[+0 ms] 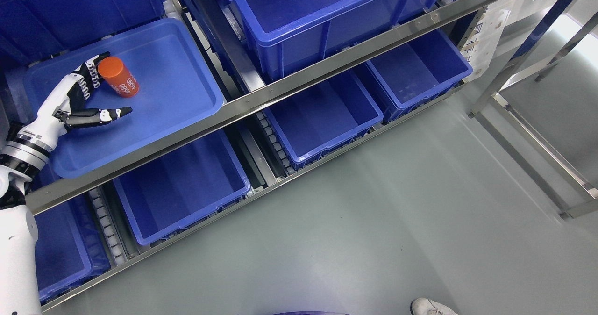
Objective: Grab orange capacitor from left shelf to right desk
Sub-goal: 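Close the left hand around the orange bottle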
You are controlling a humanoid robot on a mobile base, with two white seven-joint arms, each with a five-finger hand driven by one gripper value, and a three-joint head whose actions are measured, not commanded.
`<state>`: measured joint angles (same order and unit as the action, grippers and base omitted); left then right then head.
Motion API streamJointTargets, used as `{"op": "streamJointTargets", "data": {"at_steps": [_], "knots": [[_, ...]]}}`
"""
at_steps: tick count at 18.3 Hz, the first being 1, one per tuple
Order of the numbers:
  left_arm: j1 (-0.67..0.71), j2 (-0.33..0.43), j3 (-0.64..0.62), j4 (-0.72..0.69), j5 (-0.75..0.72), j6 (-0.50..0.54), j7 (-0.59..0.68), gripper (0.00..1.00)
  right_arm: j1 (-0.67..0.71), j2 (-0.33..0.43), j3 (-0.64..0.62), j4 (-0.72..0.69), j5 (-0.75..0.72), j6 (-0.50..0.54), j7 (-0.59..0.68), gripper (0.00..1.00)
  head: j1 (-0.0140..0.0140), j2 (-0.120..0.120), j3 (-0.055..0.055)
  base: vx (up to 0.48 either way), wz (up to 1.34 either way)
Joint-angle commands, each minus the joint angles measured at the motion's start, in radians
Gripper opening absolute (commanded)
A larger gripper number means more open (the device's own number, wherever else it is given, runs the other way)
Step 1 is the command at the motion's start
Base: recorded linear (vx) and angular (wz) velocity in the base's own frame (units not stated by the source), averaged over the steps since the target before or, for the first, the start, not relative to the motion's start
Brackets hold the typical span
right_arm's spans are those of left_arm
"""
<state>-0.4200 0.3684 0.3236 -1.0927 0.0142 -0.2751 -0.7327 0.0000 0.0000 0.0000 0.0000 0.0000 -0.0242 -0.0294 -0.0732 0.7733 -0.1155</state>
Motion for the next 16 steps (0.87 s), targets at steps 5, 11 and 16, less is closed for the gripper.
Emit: {"op": "streamJointTargets", "data": {"at_steps": [5, 11, 16], "knots": [[-0.034, -0.008, 0.029, 0.080, 0.023, -0.009, 0.001, 0.65, 0.020, -0.017, -0.012, -0.017, 0.005, 0.000, 0.000, 1.00, 0.0000, 0.000, 0.000, -0.002, 0.01], [-0.034, -0.014, 0.069, 0.097, 0.024, -0.023, 0.006, 0.40, 0.020, -0.017, -0.012, -0.017, 0.005, 0.000, 0.000, 1.00, 0.0000, 0.000, 0.000, 0.002, -0.01], [-0.034, -0.062, 0.140, 0.132, 0.029, -0.159, 0.004, 0.03, 0.020, -0.017, -0.012, -0.017, 0.005, 0.000, 0.000, 1.00, 0.0000, 0.000, 0.000, 0.000, 0.00]]}}
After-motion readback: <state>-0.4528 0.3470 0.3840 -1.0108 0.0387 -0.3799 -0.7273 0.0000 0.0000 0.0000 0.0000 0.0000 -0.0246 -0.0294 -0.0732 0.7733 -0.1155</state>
